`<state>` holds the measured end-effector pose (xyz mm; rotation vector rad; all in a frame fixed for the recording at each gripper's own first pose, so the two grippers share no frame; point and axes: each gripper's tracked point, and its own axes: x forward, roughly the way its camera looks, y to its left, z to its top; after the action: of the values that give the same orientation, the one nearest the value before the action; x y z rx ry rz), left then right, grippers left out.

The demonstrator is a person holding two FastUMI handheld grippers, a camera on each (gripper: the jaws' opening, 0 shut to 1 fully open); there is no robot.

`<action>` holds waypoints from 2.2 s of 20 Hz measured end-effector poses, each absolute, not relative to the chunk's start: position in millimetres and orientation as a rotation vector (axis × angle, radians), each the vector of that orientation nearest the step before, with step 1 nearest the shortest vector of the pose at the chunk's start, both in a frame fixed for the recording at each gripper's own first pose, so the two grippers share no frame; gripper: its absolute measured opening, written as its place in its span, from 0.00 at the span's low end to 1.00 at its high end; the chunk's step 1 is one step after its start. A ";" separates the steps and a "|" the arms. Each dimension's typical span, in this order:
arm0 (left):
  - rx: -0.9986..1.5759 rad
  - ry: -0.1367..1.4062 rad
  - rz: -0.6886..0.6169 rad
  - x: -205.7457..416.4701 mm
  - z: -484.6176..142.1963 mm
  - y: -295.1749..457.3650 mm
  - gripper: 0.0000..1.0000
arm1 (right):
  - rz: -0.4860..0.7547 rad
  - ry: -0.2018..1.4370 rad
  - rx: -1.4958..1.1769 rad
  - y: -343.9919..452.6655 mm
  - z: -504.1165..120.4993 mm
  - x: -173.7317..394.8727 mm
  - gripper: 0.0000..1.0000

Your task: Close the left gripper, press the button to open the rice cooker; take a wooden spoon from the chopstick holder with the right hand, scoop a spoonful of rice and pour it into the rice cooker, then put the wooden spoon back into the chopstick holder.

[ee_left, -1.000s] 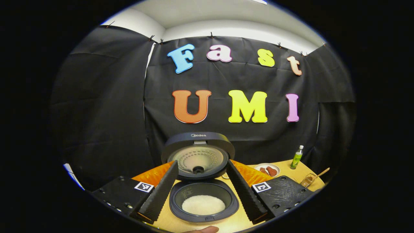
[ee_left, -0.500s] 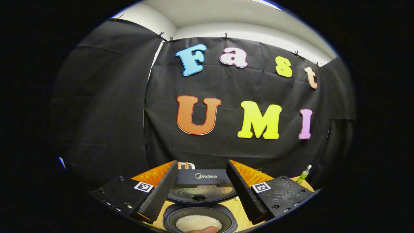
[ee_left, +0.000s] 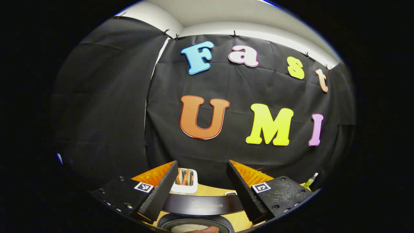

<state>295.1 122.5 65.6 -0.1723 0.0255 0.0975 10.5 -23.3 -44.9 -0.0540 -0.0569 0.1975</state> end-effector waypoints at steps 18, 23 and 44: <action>-0.026 0.126 0.118 202.7 -10.0 98.1 0.97 | 0.295 -0.048 -0.014 2.9 -64.8 -36.5 0.97; -0.018 0.179 0.077 162.8 -67.5 87.1 0.98 | 0.324 -0.050 -0.026 19.0 -69.0 -60.0 0.96; -0.020 0.121 0.080 121.7 -177.8 80.6 0.99 | 0.356 -0.076 -0.043 80.0 -65.2 -93.1 0.97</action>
<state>121.7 80.6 -177.8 -0.0199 0.1211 0.0800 -93.1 80.0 -65.2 -0.0433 -0.0756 0.3563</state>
